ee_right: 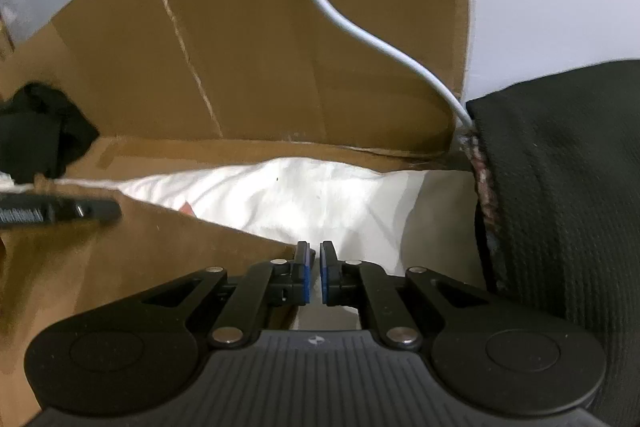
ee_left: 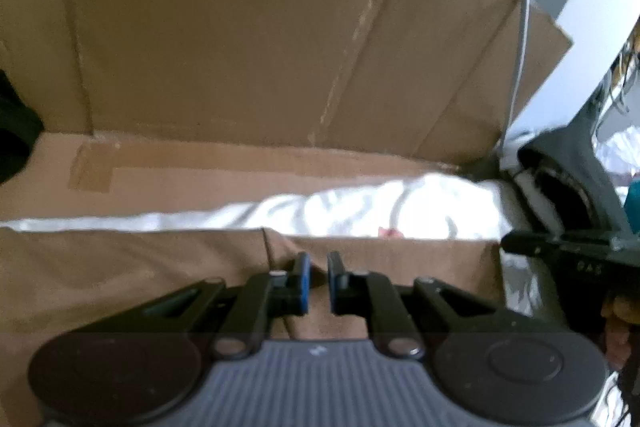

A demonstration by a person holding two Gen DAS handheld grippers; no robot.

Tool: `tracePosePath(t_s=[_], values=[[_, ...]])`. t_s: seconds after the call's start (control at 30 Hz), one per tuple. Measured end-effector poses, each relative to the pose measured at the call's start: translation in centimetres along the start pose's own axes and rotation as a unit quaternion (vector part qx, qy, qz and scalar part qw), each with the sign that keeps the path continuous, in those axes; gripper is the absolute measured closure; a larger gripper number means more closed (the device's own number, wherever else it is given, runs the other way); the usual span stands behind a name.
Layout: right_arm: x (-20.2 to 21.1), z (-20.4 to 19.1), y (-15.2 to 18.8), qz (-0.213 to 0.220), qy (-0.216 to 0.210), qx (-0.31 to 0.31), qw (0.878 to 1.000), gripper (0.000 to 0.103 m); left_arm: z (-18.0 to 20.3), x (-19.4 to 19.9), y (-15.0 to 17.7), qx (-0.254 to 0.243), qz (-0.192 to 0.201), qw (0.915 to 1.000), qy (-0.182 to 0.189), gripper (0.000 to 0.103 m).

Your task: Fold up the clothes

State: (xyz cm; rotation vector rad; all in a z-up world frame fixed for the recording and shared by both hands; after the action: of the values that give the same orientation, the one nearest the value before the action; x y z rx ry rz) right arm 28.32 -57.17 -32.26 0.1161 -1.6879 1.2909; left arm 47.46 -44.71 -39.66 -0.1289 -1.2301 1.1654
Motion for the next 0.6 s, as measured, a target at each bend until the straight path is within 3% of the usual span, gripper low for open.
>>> tracePosePath(t_s=[0.03, 0.1, 0.13, 0.23, 0.3, 0.37, 0.6], values=[[-0.1, 0.0, 0.1, 0.0, -0.002, -0.003, 1.0, 0.092, 0.0, -0.5, 0.0, 0.006, -0.001, 1.0, 0.004, 0.095], [-0.4, -0.2, 0.2, -0.001, -0.015, -0.004, 1.0, 0.071, 0.3, -1.1, 0.0, 0.009, -0.003, 0.9999, 0.006, 0.095], [-0.7, -0.4, 0.4, -0.005, -0.014, 0.0, 1.0, 0.068, 0.5, -1.3, 0.0, 0.01, -0.003, 0.9999, 0.007, 0.095], [-1.4, -0.8, 0.9, -0.016, 0.001, 0.01, 1.0, 0.067, 1.6, 0.1, -0.2, 0.027, 0.015, 0.9993, 0.023, 0.093], [-1.3, -0.9, 0.9, -0.015, 0.011, 0.014, 1.0, 0.067, 2.4, 1.6, -0.2, 0.033, 0.026, 0.9987, 0.029, 0.086], [-1.1, -1.0, 1.0, -0.014, 0.026, 0.019, 0.999, 0.067, 3.1, 3.0, -0.2, 0.037, 0.033, 0.9983, 0.031, 0.069], [2.4, -1.1, 1.2, -0.014, 0.009, 0.009, 1.0, 0.064, 5.5, 9.7, 0.4, 0.046, 0.048, 0.9977, -0.011, 0.042]])
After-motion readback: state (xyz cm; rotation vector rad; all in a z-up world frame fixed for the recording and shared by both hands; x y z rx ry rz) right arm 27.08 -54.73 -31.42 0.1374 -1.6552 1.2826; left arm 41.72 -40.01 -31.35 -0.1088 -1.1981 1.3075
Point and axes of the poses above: each gripper's, at about its wrist camera, not at the fingertips, and x roughly against the way its jaws point, z to its right, y to its underside, the point moved 5 cm from there along -x, roughly the way its jaws point, and after that the axes turned 10 degrees about y, right-handed, at the moved point
